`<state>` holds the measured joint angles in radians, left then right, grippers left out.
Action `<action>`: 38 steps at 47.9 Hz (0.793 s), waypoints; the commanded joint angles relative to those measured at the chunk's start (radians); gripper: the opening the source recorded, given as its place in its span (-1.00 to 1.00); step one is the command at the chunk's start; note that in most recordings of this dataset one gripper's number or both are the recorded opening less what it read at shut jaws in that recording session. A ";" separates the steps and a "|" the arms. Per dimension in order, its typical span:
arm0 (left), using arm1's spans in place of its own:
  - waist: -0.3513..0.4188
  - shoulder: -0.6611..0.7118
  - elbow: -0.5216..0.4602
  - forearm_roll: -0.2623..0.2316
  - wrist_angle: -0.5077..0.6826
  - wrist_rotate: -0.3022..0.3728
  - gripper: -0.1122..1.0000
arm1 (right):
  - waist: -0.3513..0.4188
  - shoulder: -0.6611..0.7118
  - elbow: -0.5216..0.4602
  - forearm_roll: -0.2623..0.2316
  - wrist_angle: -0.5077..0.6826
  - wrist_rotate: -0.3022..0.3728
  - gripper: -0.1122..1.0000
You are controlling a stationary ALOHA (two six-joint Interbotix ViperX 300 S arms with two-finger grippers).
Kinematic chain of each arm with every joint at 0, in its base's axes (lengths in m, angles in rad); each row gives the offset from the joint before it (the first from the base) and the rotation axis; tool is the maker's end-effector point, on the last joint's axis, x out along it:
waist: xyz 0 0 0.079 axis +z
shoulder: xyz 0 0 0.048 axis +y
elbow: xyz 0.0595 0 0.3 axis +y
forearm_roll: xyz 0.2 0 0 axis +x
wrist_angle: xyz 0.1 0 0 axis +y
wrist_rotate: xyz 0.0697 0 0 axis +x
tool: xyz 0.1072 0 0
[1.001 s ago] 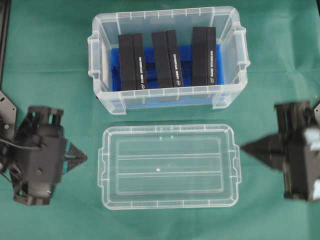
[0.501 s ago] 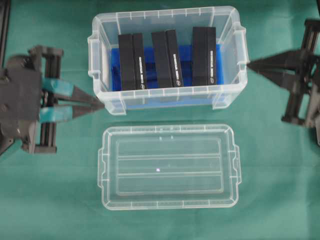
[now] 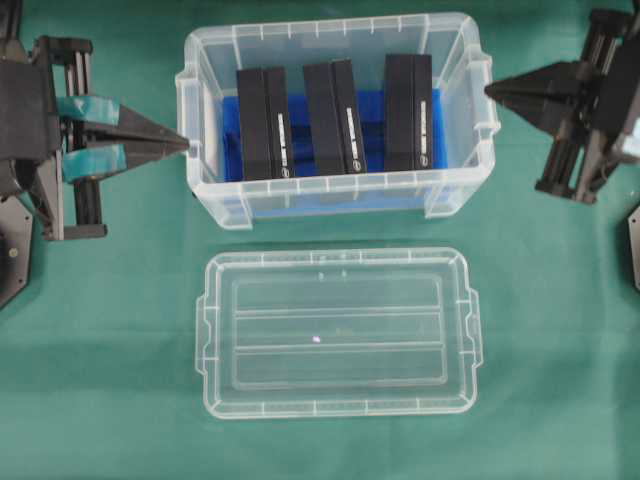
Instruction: Clamp the lid of the box with both arms, then lift and open it.
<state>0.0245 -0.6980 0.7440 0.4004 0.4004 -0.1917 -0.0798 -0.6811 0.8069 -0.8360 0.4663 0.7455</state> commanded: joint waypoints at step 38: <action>-0.080 -0.160 0.061 -0.023 -0.021 -0.051 -0.77 | -0.034 -0.143 0.067 0.061 -0.138 0.003 -0.80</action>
<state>-0.0322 -0.8621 0.8176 0.3789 0.3820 -0.2378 -0.1289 -0.8207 0.8836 -0.7931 0.3590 0.7470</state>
